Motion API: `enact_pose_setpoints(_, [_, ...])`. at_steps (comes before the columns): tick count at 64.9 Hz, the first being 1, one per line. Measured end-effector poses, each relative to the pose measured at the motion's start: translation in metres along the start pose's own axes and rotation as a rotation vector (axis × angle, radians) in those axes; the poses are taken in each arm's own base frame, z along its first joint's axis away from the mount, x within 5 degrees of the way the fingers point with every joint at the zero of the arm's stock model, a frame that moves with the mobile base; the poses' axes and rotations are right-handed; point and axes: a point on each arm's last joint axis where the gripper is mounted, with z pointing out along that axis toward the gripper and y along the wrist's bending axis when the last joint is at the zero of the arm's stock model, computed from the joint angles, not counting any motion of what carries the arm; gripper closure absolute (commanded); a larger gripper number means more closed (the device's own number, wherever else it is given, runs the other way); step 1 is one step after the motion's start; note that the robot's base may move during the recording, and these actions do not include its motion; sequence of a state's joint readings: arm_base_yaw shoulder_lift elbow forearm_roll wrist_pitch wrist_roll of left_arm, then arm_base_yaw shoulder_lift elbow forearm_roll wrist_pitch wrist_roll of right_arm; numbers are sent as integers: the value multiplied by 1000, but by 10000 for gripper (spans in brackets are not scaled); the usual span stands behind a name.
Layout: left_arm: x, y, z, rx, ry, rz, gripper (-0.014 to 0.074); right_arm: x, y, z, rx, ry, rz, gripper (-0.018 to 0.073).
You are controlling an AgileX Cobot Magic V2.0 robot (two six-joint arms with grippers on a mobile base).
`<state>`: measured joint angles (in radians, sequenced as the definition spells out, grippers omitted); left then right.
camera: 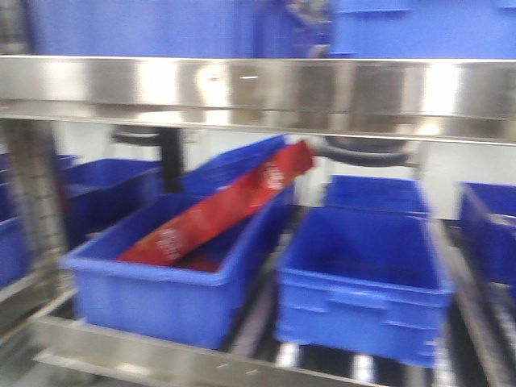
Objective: Place valve from conveyor to right shelf box
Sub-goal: 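Drive the base away from the belt to the shelf of blue bins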
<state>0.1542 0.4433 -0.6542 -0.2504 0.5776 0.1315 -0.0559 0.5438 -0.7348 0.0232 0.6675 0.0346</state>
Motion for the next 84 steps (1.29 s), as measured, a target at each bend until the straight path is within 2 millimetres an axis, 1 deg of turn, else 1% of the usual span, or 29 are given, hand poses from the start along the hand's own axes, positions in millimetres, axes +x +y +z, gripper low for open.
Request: enact_pose_setpoints(84, [0,0,0,1,0,-2,707,0,0,0,0,0,0,721])
